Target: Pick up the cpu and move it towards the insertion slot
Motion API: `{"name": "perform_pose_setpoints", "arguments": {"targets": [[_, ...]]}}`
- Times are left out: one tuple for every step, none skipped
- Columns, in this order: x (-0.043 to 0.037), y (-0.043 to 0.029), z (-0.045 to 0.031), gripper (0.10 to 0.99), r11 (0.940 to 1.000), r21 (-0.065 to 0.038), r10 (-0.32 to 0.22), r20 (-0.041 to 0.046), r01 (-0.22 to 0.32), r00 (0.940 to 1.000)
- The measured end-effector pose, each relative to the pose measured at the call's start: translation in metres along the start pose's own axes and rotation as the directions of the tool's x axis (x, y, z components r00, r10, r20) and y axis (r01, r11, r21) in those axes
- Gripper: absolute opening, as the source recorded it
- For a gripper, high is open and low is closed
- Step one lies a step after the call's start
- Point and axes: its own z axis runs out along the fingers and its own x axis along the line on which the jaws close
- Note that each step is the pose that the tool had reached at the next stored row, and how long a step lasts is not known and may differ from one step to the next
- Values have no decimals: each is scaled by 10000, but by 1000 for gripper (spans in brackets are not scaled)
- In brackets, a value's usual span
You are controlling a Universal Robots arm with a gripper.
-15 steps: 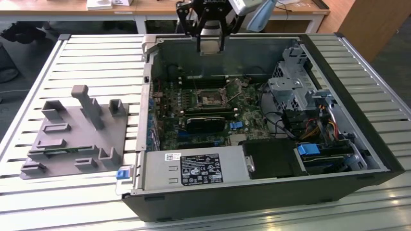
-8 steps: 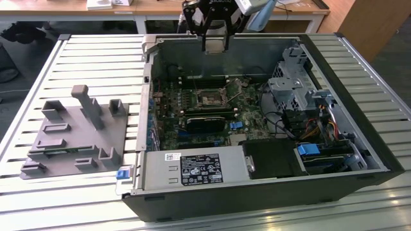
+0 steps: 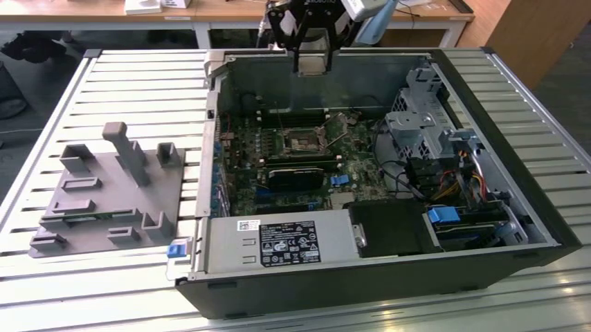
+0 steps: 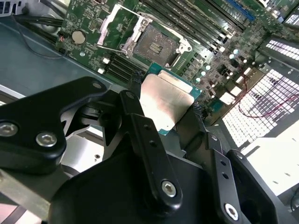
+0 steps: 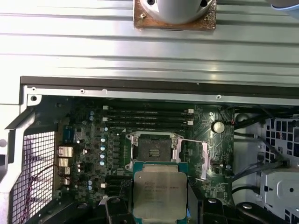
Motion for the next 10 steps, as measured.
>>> {"name": "perform_pose_setpoints", "arguments": {"targets": [[-6, 4, 2, 545, 10000, 0, 20, 1, -20, 10000], [-10, 8, 4, 545, 10000, 0, 38, 1, -38, 10000], [-13, 9, 4, 545, 10000, 0, 48, 2, -48, 10000], [-13, 9, 4, 545, 10000, 1, 51, 1, -51, 10000], [-13, 9, 4, 545, 10000, 0, 51, 2, -51, 10000], [-13, 9, 4, 545, 10000, 0, 51, 2, -51, 10000], [-13, 9, 5, 545, 10000, 0, 51, 2, -51, 10000], [-14, 9, 5, 545, 10000, 0, 50, 2, -50, 10000], [-14, 9, 5, 545, 10000, 0, 50, 2, -50, 10000], [-14, 9, 5, 545, 10000, -1, 50, 2, -50, 10000]]}}
